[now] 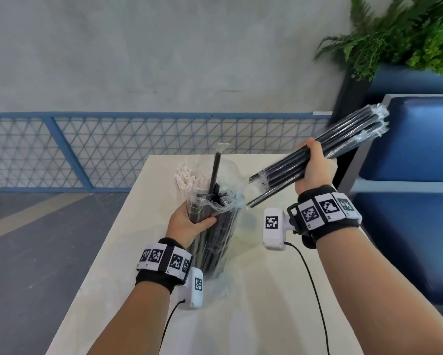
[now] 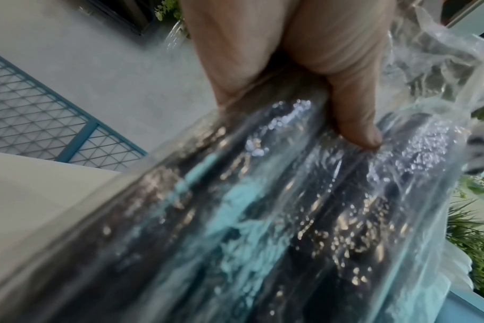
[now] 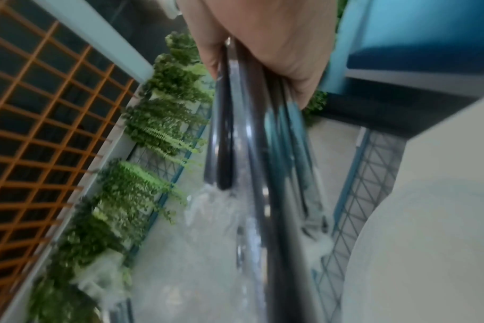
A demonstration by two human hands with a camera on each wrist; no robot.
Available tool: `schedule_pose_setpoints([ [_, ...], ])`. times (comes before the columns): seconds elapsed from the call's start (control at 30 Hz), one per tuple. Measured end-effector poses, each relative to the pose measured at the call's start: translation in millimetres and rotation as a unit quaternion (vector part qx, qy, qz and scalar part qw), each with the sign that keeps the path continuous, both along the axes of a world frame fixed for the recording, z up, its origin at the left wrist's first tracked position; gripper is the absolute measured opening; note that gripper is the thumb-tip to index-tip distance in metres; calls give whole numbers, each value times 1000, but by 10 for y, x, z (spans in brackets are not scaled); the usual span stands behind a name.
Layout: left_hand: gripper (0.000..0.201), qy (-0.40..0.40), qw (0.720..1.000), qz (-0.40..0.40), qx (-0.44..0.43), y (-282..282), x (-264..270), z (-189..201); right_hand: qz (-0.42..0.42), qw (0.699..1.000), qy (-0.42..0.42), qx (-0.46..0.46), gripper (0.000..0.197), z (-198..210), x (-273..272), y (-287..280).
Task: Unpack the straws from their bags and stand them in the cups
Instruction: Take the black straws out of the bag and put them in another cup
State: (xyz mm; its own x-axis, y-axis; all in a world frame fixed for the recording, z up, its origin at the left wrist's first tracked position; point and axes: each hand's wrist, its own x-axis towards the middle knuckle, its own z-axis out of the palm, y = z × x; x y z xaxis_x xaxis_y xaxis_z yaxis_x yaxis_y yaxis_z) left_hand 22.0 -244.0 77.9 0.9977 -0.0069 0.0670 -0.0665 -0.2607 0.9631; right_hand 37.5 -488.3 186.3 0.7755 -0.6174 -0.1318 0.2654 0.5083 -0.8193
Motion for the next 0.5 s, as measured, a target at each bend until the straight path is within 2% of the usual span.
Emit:
schedule_pose_setpoints([
  [0.03, 38, 0, 1000, -1, 1, -7, 0, 1, -11, 1000, -6, -14, 25, 0, 21, -20],
  [0.13, 37, -6, 1000, -4, 14, -28, 6, 5, -36, 997, -13, -70, 62, -19, 68, 37],
  [0.2, 37, -9, 1000, -4, 15, -34, 12, 0, -40, 994, -22, -102, 60, -94, 124, 60],
  [0.3, 40, -13, 1000, -3, 16, -21, 30, -19, -32, 989, -12, -147, 48, -240, 164, 119],
  [0.37, 41, -9, 1000, -4, 13, -10, 49, -41, -12, 984, -3, -176, 51, -383, 191, 182],
  [0.5, 43, -6, 1000, -5, 5, 2, 80, -91, 35, 968, 29, -246, 42, -673, 217, 238],
])
